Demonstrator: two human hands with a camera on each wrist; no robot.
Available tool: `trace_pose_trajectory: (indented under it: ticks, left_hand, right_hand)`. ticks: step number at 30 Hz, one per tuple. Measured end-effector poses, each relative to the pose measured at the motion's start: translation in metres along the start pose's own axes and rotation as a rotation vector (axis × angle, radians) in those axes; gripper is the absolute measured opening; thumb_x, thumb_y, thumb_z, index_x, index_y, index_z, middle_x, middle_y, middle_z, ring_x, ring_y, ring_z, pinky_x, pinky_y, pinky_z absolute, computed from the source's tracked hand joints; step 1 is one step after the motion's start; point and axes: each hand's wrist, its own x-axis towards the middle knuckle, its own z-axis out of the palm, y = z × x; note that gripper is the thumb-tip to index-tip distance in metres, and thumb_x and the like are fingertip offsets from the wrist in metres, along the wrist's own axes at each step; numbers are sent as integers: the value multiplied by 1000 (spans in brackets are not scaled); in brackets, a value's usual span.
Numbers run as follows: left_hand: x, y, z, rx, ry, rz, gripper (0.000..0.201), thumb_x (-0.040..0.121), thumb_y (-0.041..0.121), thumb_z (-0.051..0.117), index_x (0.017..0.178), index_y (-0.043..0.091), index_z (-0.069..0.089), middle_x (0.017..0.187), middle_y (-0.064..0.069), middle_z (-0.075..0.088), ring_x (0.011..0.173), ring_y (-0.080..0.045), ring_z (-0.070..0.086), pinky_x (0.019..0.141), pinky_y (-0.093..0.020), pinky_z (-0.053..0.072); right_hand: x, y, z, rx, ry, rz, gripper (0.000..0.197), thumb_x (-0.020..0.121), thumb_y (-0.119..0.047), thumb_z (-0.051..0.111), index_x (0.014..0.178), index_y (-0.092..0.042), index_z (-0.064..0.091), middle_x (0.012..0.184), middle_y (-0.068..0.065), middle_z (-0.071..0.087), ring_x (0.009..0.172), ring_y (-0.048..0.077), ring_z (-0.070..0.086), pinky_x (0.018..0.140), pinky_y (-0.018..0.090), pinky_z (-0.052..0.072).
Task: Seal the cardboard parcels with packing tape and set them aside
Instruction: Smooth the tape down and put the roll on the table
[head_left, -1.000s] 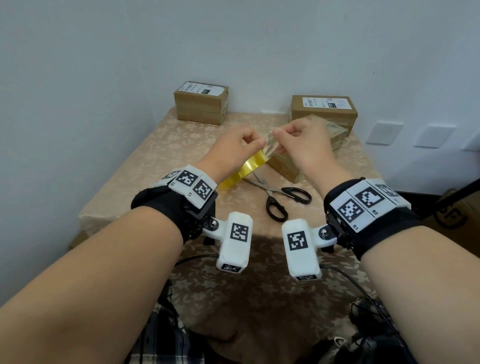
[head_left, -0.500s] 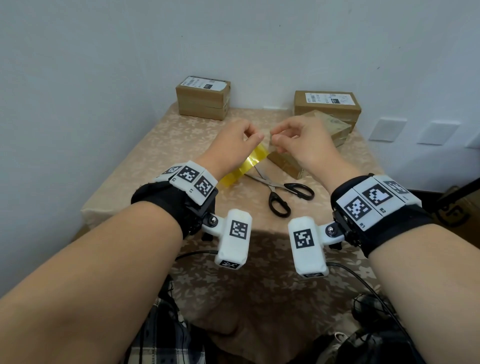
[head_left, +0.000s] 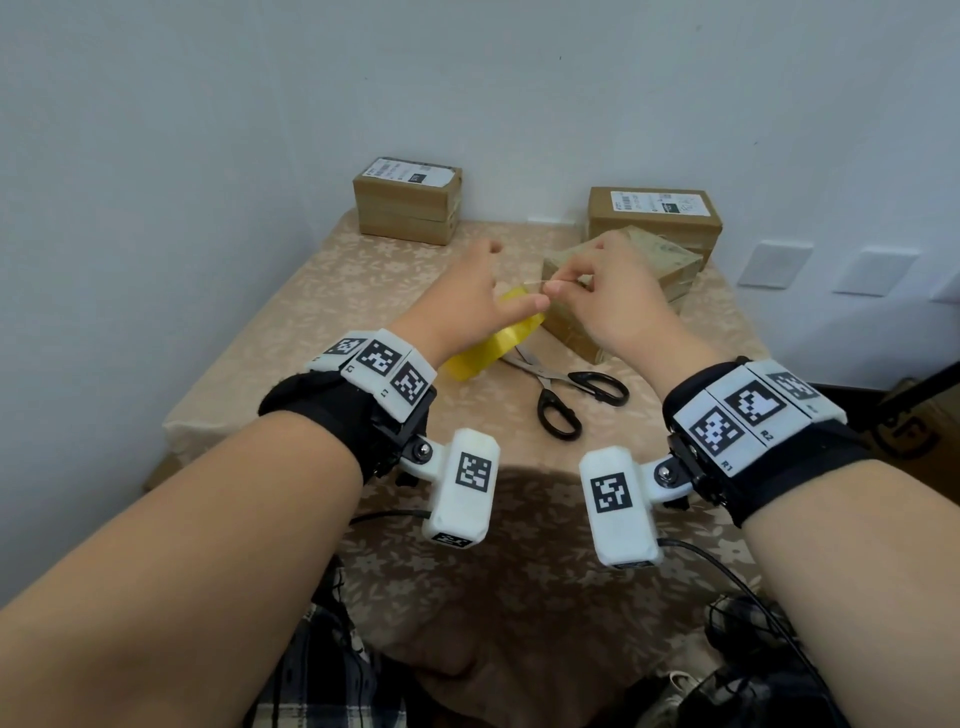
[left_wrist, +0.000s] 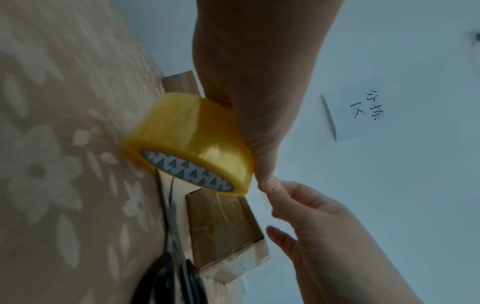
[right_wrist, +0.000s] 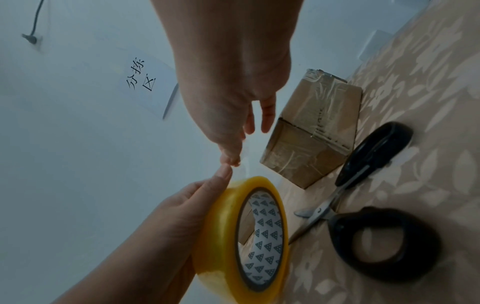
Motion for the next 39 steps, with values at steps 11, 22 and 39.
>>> trace_pose_trajectory:
  ticks: [11, 22, 39]
  left_hand:
    - [1, -37, -12, 310, 129, 4, 36, 93, 32, 56, 119, 11, 40, 106, -12, 62, 92, -31, 60, 76, -41, 48]
    - [14, -26, 16, 551, 80, -54, 48, 94, 45, 48, 129, 13, 44, 130, -10, 47, 122, -28, 40, 100, -39, 32]
    - [22, 35, 54, -576, -138, 127, 27, 99, 13, 44, 126, 9, 45, 124, -4, 60, 116, -12, 53, 99, -18, 40]
  right_hand:
    - [3, 32, -12, -178, 175, 118, 37, 92, -41, 58, 120, -18, 62, 128, 10, 54, 123, 29, 44, 99, 41, 38]
    - [-3, 73, -7, 97, -117, 72, 57, 89, -1, 62, 140, -21, 47, 158, 7, 21, 145, 20, 19, 116, 27, 17]
    - [-13, 71, -23, 540, 210, 432, 70, 63, -55, 76, 121, -29, 48, 126, 1, 45, 109, 14, 49, 81, 26, 40]
